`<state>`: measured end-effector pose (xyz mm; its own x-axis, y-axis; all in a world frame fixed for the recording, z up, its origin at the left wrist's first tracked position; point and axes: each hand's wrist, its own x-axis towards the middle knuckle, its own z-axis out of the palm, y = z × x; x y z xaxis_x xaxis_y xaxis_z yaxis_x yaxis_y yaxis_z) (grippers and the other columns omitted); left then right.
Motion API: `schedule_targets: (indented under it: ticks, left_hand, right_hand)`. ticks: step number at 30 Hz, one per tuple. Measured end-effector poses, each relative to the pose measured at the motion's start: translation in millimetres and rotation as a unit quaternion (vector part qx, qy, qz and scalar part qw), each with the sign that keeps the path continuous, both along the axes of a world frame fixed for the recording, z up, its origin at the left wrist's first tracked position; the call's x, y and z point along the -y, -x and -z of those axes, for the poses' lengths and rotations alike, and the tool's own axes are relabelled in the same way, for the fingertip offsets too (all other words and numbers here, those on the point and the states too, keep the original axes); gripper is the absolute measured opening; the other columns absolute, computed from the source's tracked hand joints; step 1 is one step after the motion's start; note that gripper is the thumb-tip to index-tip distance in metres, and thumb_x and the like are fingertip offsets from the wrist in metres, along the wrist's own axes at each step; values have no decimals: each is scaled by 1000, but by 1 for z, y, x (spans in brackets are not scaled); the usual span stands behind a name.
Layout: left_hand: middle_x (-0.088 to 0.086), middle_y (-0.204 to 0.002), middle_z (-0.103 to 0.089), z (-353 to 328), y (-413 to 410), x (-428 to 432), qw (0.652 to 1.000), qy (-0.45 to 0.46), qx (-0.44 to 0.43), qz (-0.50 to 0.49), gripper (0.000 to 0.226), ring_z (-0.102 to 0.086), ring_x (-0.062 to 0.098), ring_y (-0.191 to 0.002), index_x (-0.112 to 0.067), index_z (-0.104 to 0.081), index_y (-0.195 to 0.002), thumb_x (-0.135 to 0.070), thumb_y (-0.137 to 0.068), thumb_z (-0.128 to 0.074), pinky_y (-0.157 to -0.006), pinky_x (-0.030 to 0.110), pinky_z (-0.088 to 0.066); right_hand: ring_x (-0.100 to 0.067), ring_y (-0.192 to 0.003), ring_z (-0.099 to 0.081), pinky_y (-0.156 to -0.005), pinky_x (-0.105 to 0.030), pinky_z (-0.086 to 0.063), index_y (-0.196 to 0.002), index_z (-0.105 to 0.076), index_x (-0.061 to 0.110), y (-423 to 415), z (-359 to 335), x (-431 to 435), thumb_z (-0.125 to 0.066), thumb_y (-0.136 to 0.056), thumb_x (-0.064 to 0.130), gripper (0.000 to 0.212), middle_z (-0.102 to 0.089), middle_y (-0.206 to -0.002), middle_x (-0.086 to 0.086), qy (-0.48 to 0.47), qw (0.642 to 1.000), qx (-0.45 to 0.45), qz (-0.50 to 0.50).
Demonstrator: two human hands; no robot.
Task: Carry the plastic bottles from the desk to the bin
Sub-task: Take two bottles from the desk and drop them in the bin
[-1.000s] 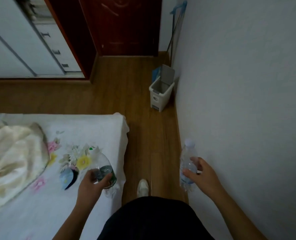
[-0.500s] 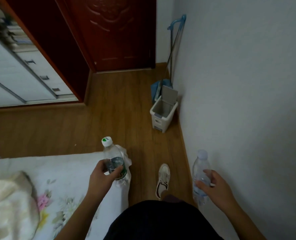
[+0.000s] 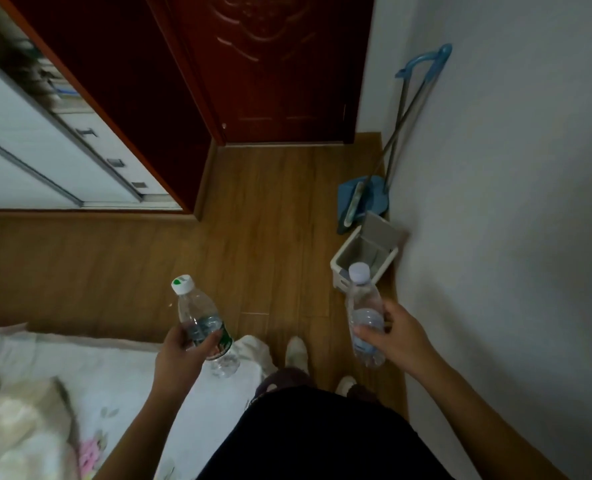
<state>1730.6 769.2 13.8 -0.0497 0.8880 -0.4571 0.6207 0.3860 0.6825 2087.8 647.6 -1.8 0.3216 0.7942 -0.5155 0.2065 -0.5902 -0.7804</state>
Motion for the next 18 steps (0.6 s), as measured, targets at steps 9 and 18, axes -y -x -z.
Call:
schedule_targets:
  ticks: [9,18]
  left_hand:
    - [0,-105,-70,36,-109,-174,993,38,21,113,47,-69,16,-93,-13,-60,-120,-34,-83,-79,-72,29,-53]
    - [-2,-117,-65,41,-246,-267,938,52,36,341,64,-66,12,-104,-18,-53,-126,-38,-75,-85,-84,32,-56]
  right_hand:
    - [-3,-87,-65,-72,-21,-51,-111,-61,24,-53,18,-113,-83,-75,38,44,-69,-101,7,26,994,47,98]
    - [-4,-96,-65,-86,-28,-54,-118,-58,26,-90,20,-163,-79,-75,46,52,-67,-106,12,5,973,41,227]
